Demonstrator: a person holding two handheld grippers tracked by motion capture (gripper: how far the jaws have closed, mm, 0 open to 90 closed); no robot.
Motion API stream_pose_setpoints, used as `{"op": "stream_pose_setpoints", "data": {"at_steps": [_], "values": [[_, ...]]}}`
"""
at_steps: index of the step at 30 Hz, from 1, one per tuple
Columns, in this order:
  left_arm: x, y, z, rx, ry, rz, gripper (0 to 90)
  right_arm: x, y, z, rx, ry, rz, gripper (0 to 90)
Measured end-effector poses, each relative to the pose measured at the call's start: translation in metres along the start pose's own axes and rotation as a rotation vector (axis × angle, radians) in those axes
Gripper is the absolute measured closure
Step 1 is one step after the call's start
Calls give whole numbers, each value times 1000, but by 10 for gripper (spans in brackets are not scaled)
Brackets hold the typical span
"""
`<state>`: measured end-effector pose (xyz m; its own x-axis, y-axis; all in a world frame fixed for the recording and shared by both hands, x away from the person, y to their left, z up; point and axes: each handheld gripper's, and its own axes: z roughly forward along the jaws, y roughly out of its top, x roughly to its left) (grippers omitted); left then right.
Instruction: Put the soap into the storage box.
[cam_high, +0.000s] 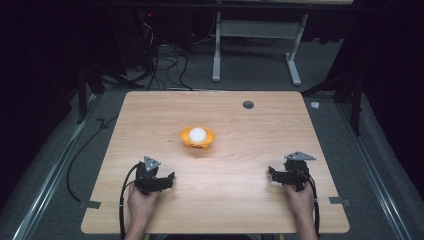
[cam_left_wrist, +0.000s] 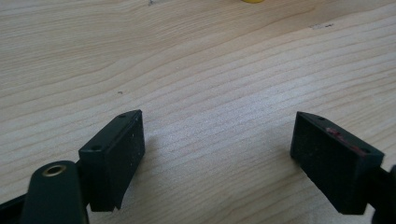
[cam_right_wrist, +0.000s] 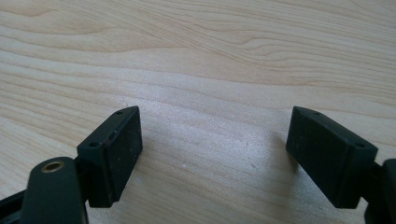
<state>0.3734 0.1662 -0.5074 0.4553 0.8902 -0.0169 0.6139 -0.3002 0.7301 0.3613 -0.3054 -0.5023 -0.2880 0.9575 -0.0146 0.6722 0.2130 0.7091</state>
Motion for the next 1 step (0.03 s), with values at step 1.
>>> {"op": "stream_pose_setpoints", "data": {"at_steps": [1], "values": [[0, 0, 0, 0, 0, 0, 183, 0, 0, 0, 0, 0, -1, 194]]}}
